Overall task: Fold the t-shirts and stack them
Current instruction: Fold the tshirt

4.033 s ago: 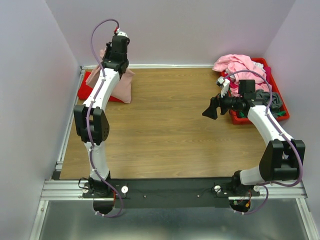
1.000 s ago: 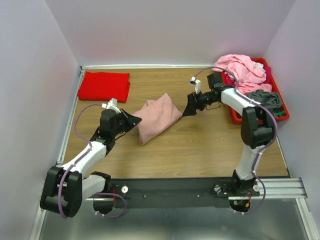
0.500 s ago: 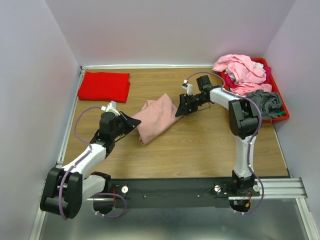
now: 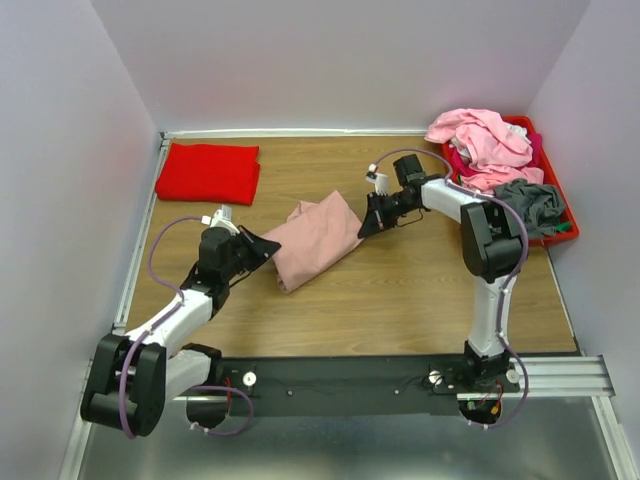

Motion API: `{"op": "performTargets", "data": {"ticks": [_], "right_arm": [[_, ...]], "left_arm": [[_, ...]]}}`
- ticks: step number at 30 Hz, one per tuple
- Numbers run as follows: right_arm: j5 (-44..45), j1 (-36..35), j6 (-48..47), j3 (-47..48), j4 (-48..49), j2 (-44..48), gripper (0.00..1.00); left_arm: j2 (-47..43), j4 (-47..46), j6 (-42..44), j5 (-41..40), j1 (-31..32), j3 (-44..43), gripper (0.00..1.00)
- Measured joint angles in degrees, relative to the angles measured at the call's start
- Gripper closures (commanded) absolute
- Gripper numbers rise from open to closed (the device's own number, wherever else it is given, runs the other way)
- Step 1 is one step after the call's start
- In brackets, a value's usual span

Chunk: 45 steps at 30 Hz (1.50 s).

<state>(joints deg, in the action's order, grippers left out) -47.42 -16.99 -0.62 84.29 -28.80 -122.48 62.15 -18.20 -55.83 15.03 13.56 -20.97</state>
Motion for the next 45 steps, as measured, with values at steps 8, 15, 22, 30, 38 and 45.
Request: {"op": "performTargets", "data": {"ticks": [8, 15, 22, 30, 38, 45], "right_arm": [[1.53, 1.22, -1.97, -5.05, -4.17, 16.48, 0.99], [3.74, 1.84, -9.66, -11.74, -12.17, 25.99, 1.0], [8.5, 1.84, -15.78, -20.94, -20.81, 28.83, 0.99], [13.38, 2.03, -18.27, -22.29, -23.89, 30.14, 0.51], [17.35, 3.32, -21.29, -20.59, -28.35, 31.34, 0.23], [16.96, 9.16, -22.88, -14.95, -29.38, 31.17, 0.18]], "left_arm": [[3.63, -0.7, 1.36, 0.83, 0.0, -1.16, 1.0], [10.6, -0.96, 4.26, 3.43, 1.16, -4.17, 1.0], [18.1, -0.48, 7.39, 4.2, 6.05, -7.1, 1.0], [25.75, -0.55, 9.75, 4.72, 10.75, -12.02, 1.0], [27.93, 0.26, 13.35, 6.25, 12.09, -13.81, 1.0], [27.98, 1.49, 16.24, 7.15, 12.55, -14.08, 1.0]]}}
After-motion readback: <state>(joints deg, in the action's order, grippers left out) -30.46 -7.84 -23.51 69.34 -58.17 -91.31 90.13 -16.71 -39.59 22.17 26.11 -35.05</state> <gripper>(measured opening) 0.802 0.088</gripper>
